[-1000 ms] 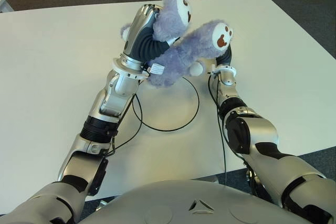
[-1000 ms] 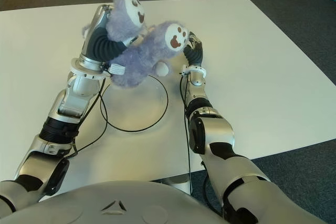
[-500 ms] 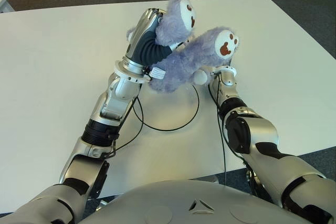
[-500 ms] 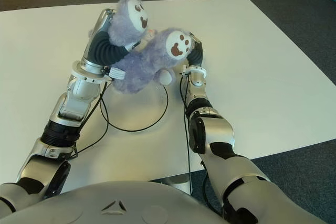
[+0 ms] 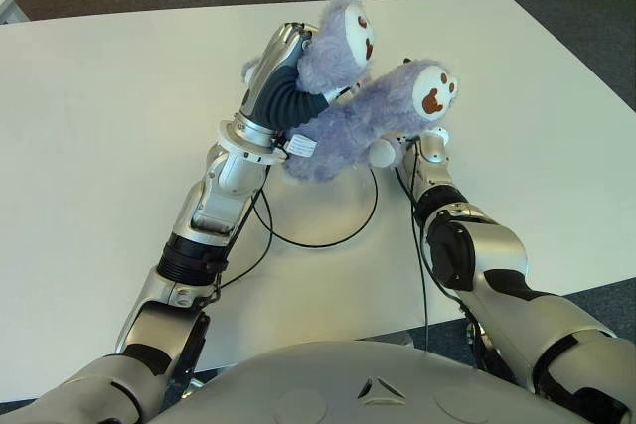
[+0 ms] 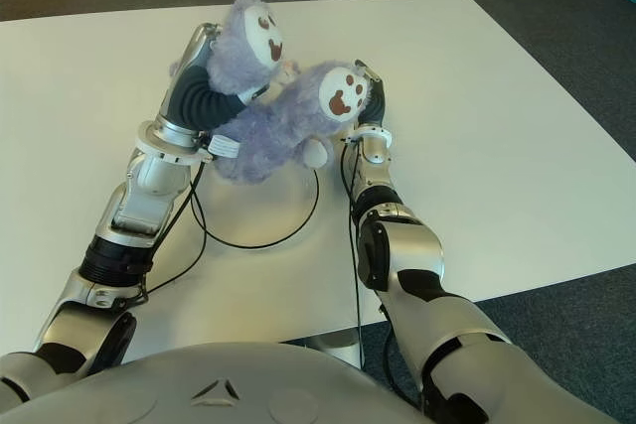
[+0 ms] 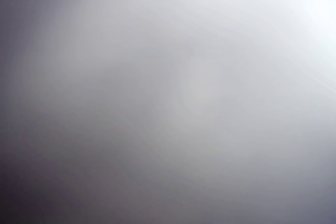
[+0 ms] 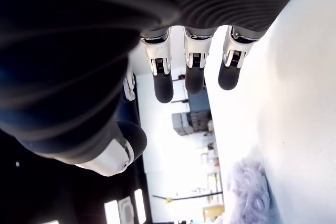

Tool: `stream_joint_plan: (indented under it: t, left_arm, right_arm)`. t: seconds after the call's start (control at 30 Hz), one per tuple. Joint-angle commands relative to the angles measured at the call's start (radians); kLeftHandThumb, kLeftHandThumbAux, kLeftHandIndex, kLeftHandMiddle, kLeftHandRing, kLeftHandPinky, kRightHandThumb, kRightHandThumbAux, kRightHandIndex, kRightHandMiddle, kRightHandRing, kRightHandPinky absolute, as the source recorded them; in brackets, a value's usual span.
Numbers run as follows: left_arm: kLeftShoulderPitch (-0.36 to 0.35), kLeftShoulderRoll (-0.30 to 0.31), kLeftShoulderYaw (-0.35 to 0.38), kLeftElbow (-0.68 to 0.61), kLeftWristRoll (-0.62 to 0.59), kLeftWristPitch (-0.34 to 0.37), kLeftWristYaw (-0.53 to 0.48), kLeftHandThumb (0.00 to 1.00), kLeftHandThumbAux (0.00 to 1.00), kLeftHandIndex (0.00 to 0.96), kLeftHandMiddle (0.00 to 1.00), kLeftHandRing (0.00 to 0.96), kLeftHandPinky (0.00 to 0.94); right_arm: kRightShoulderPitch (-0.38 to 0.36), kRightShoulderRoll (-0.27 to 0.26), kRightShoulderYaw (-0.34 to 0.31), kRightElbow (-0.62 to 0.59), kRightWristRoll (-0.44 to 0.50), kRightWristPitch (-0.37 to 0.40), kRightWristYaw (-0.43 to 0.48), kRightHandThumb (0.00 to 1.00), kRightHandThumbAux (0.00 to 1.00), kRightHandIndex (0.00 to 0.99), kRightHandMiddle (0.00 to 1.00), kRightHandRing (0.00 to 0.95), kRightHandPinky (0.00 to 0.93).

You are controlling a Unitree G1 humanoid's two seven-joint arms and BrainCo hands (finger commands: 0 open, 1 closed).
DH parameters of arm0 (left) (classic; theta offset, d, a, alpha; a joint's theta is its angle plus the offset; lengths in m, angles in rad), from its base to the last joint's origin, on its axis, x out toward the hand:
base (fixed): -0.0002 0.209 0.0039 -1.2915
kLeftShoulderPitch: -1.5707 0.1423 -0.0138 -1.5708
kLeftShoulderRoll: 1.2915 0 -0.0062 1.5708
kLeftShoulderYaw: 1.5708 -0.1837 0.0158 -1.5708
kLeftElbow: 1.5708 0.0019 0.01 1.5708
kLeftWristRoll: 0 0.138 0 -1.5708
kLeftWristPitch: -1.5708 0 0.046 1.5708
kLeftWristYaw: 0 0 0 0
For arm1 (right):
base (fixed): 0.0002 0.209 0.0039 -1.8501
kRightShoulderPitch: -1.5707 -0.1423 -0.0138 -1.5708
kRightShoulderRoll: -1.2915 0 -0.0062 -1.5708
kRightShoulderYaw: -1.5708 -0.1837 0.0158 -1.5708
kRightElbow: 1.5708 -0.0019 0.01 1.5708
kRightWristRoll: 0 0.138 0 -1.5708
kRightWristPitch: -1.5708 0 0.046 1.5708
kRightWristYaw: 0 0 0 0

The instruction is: Put the doll into the plate.

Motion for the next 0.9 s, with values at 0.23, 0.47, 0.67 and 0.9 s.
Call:
stream_joint_plan:
  t: [0.23, 0.47, 0.67, 0.9]
  left_arm:
    - [0.052, -0.012, -0.015, -0.051, -0.042, 0.029, -0.056, 0.755, 0.660, 0.757, 0.808, 0.830, 0.833]
    - [0.073, -0.027, -0.023, -0.074, -0.109, 0.055, -0.095, 0.848, 0.643, 0.761, 0.809, 0.833, 0.835]
    - [0.100, -0.031, -0.032, -0.099, -0.169, 0.078, -0.139, 0.903, 0.631, 0.769, 0.815, 0.834, 0.844]
    - [0.124, -0.036, -0.036, -0.110, -0.209, 0.070, -0.162, 0.931, 0.636, 0.767, 0.826, 0.839, 0.859]
  right_arm:
    - [0.108, 0.027, -0.013, 0.060, 0.010, 0.033, 0.002, 0.680, 0.731, 0.412, 0.098, 0.053, 0.082]
    - [0.109, 0.028, -0.017, 0.058, 0.014, 0.032, 0.002, 0.676, 0.735, 0.404, 0.084, 0.052, 0.092]
    - [0.110, 0.032, -0.015, 0.055, 0.013, 0.031, 0.000, 0.670, 0.738, 0.397, 0.075, 0.052, 0.094]
    - [0.109, 0.035, -0.009, 0.048, 0.008, 0.025, -0.001, 0.668, 0.740, 0.396, 0.072, 0.053, 0.088]
